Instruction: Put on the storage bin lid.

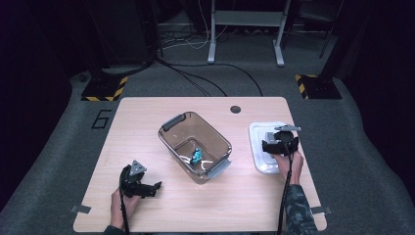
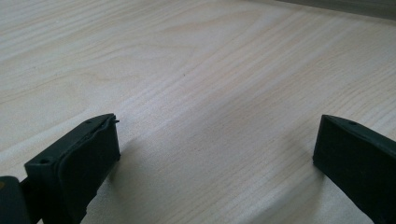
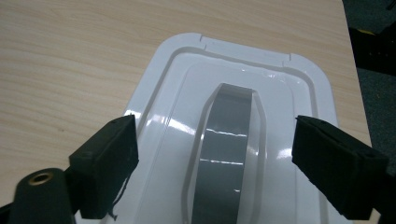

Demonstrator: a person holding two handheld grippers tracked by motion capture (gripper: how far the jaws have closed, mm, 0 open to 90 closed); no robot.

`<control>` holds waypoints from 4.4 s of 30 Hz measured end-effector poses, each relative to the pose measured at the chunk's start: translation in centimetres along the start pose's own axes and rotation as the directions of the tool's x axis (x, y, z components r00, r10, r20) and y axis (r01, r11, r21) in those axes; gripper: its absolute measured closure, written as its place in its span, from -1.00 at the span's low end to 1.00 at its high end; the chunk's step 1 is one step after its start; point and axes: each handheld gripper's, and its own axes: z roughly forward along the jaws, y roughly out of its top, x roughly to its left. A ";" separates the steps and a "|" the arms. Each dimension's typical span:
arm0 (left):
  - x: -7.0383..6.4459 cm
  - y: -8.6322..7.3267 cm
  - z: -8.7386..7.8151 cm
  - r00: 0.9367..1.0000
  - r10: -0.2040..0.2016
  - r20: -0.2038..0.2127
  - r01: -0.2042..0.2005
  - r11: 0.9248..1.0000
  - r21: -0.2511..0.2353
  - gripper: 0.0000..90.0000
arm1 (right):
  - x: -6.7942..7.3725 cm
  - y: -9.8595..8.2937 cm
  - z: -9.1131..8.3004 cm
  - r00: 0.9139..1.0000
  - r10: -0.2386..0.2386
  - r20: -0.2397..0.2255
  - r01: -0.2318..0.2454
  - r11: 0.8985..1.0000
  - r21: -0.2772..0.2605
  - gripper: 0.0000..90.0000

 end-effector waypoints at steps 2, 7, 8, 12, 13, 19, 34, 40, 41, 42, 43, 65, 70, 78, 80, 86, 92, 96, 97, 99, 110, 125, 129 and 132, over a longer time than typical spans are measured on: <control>0.0 0.0 0.0 1.000 0.004 0.000 -0.004 1.000 0.000 -1.00 | -0.1 0.0 0.4 1.000 -0.001 0.009 0.001 1.000 0.004 -0.54; 0.0 0.0 0.0 1.000 0.004 0.000 -0.004 1.000 -0.001 -1.00 | -0.5 0.1 1.2 1.000 0.020 0.014 -0.021 0.999 0.038 -0.27; 0.0 0.0 0.0 1.000 0.000 0.000 0.000 1.000 -0.001 -1.00 | -0.5 0.2 1.3 1.000 0.026 0.015 -0.027 0.999 0.043 -0.24; 0.0 0.0 0.0 1.000 0.005 0.000 -0.005 1.000 -0.003 -1.00 | -0.6 0.4 1.6 1.000 0.025 0.007 -0.025 0.998 0.059 -0.11; 0.0 0.0 0.0 1.000 0.002 0.000 -0.002 1.000 -0.005 -1.00 | -0.6 0.5 1.7 1.000 0.024 0.008 -0.024 0.998 0.064 -0.07; 0.0 0.0 0.0 1.000 0.001 0.000 -0.001 1.000 -0.005 -1.00 | -0.2 0.4 2.4 1.000 0.021 0.020 -0.023 0.995 0.097 0.16; -0.1 0.0 0.0 1.000 0.000 0.001 0.000 1.000 -0.008 -1.00 | -0.1 0.5 2.0 1.000 0.014 0.007 -0.015 0.995 0.097 0.47; 0.0 0.0 0.0 1.000 0.003 0.003 -0.003 1.000 0.000 -1.00 | -0.1 0.7 0.7 1.000 0.020 -0.013 -0.019 0.998 0.066 0.47; 0.0 0.0 0.0 1.000 0.003 0.003 -0.003 1.000 -0.001 -1.00 | -0.2 0.7 0.5 1.000 0.015 -0.020 -0.014 0.998 0.064 0.47; -0.1 0.0 0.0 1.000 0.002 0.002 -0.002 1.000 -0.004 -1.00 | -0.1 0.7 0.3 1.000 0.015 -0.023 -0.014 0.998 0.065 0.47; 0.0 0.0 0.0 1.000 0.002 0.002 -0.002 1.000 -0.001 -1.00 | 0.0 0.8 0.1 1.000 0.012 -0.026 -0.010 0.998 0.067 0.47; -0.1 0.0 0.0 1.000 -0.001 0.003 0.001 1.000 -0.003 -1.00 | 1.4 2.6 -4.0 0.997 -0.055 -0.057 0.056 0.998 0.026 0.48; -0.1 0.0 0.0 1.000 0.002 0.003 -0.002 1.000 -0.001 -1.00 | 1.8 3.5 -5.1 0.996 -0.067 -0.058 0.068 0.997 0.019 0.48; -0.1 0.0 0.0 1.000 0.000 0.003 0.000 1.000 -0.002 -1.00 | 2.5 4.8 -6.6 0.994 -0.096 -0.060 0.096 0.995 -0.006 0.48; -0.1 0.0 0.0 1.000 0.001 0.003 -0.001 1.000 -0.002 -1.00 | 2.6 5.2 -7.0 0.993 -0.102 -0.062 0.102 0.995 -0.009 0.48; 0.0 0.0 0.0 1.000 0.005 0.003 -0.005 1.000 0.001 -1.00 | 2.8 6.2 -7.7 0.992 -0.113 -0.059 0.113 0.994 -0.017 0.48; 0.0 0.1 0.0 1.000 0.010 0.006 -0.010 1.000 0.002 -1.00 | 3.1 7.3 -8.9 0.990 -0.127 -0.060 0.124 0.991 -0.040 0.48; 0.0 0.1 0.0 1.000 0.012 0.005 -0.012 1.000 0.004 -1.00 | 3.4 8.0 -9.3 0.988 -0.137 -0.064 0.135 0.990 -0.043 0.48; 0.0 0.0 0.0 1.000 0.008 0.005 -0.008 1.000 0.000 -1.00 | 3.6 8.2 -9.4 0.988 -0.141 -0.063 0.138 0.989 -0.044 0.48; 0.0 0.1 0.0 1.000 0.010 0.006 -0.010 1.000 0.002 -1.00 | 3.8 8.5 -9.5 0.987 -0.148 -0.066 0.145 0.988 -0.046 0.48; 0.0 0.0 0.0 1.000 0.007 0.005 -0.007 1.000 -0.001 -1.00 | 5.0 10.2 -10.2 0.981 -0.178 -0.078 0.173 0.983 -0.067 0.48; 0.0 0.1 -0.1 1.000 0.020 0.010 -0.020 1.000 0.011 -1.00 | 6.8 12.1 -11.3 0.974 -0.205 -0.097 0.196 0.976 -0.091 0.48; 0.0 0.1 -0.1 1.000 0.019 0.011 -0.019 1.000 0.010 -1.00 | 7.4 12.6 -11.6 0.972 -0.211 -0.105 0.200 0.975 -0.101 0.48; 0.0 0.1 -0.1 1.000 0.019 0.010 -0.019 1.000 0.009 -1.00 | 8.0 13.0 -11.8 0.968 -0.221 -0.116 0.210 0.972 -0.104 0.48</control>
